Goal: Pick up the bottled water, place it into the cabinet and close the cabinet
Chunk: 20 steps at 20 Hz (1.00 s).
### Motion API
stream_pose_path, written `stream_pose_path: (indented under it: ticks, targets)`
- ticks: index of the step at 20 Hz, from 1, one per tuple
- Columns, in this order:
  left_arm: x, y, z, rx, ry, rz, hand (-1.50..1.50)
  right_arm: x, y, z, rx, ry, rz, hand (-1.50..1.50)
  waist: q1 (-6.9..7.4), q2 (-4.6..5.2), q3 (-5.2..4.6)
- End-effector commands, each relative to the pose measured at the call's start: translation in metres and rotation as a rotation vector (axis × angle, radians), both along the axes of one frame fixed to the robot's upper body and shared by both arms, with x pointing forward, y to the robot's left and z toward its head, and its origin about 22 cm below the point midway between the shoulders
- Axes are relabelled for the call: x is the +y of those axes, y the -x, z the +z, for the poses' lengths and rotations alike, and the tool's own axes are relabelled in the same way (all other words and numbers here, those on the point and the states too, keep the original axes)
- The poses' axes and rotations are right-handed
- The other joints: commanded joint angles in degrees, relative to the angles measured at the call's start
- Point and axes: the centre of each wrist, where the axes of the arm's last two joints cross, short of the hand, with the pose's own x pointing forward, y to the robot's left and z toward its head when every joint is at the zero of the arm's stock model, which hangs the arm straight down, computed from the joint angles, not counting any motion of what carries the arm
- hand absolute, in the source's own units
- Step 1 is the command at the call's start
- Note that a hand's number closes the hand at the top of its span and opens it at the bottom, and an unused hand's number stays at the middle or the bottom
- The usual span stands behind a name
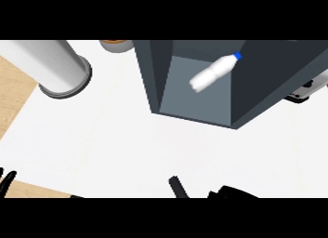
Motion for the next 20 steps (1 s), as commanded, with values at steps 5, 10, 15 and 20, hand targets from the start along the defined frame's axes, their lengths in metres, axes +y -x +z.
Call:
stream_pose_path:
  ticks: [5,10,15,20]
  targets:
    - [0.011,0.008,-0.005,0.018,0.025,0.021,-1.50,0.024,-0.086,0.008,0.105,-0.004,-0.309,1.50,-2.55,-1.03,0.31]
    - [0.013,0.007,-0.001,0.011,0.056,0.015,-1.50,0.040,-0.144,0.023,0.119,0.031,-0.407,1.50,-3.43,-1.03,0.51]
    - [0.014,0.009,0.000,0.011,0.042,0.033,-1.50,0.050,-0.196,0.036,0.115,0.066,-0.453,1.50,-4.55,-1.06,0.64]
    - [0.011,0.008,-0.001,0.018,0.044,0.026,-1.50,0.062,-0.211,0.035,0.114,0.095,-0.428,1.50,-5.81,-1.22,0.63]
